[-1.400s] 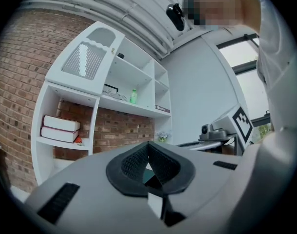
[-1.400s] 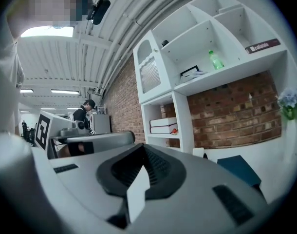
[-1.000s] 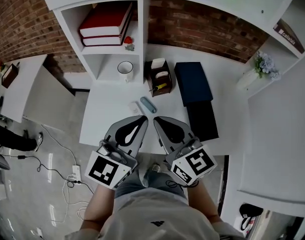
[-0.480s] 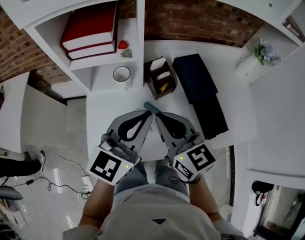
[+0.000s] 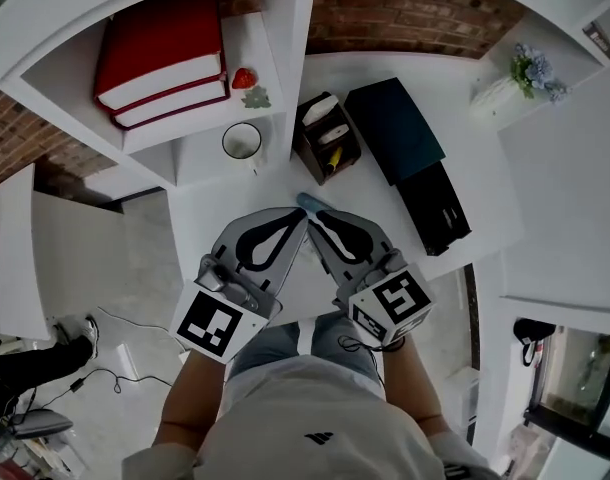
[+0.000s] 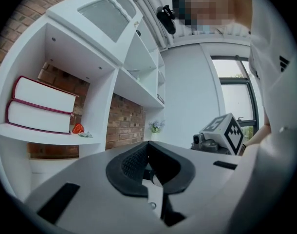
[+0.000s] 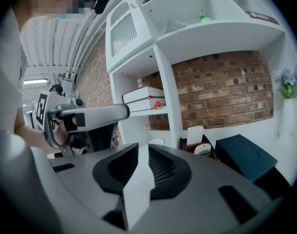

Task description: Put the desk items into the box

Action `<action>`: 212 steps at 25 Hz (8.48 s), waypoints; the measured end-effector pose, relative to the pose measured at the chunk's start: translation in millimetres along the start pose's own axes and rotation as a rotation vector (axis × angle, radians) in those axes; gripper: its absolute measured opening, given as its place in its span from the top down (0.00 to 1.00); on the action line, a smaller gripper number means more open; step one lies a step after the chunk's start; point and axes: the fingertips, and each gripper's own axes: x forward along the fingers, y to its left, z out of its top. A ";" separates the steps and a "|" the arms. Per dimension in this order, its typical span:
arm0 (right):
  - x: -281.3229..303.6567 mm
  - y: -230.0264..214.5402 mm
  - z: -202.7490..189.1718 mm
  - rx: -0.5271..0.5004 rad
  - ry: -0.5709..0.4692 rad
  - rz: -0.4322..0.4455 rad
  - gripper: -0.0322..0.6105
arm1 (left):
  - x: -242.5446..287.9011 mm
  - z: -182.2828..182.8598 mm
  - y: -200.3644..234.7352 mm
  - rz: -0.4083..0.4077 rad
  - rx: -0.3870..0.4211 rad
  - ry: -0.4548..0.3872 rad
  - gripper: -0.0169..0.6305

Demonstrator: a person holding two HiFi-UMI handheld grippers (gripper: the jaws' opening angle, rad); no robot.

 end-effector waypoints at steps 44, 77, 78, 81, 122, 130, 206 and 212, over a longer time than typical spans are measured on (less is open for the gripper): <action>56.9 -17.5 -196.2 -0.151 0.608 -0.027 0.58 | -10.2 -59.6 50.5 -0.087 -0.094 0.088 0.96; -77.9 -40.0 -23.1 0.016 0.010 -0.293 0.59 | 30.6 -19.9 -47.1 -0.296 -0.014 0.016 0.96; -84.2 -42.5 -19.6 0.016 -0.001 -0.303 0.59 | 34.2 -19.2 -52.1 -0.308 -0.013 0.017 0.96; -103.7 -49.9 -10.6 0.026 -0.035 -0.337 0.59 | 45.3 -17.2 -67.8 -0.341 -0.013 0.014 0.96; -234.1 -206.5 -44.8 0.084 -0.023 -0.407 0.58 | 187.5 -25.9 -209.0 -0.418 -0.013 0.039 0.96; -212.3 -240.8 -83.1 0.131 0.076 -0.381 0.58 | 207.2 -35.2 -198.6 -0.384 -0.021 0.071 0.96; -259.1 -153.3 11.4 0.094 -0.223 -0.519 0.94 | 173.7 -12.2 -211.3 -0.512 0.031 0.021 0.96; -270.6 -134.8 15.4 0.093 -0.264 -0.545 0.94 | 165.2 -9.0 -219.7 -0.532 0.047 0.020 0.96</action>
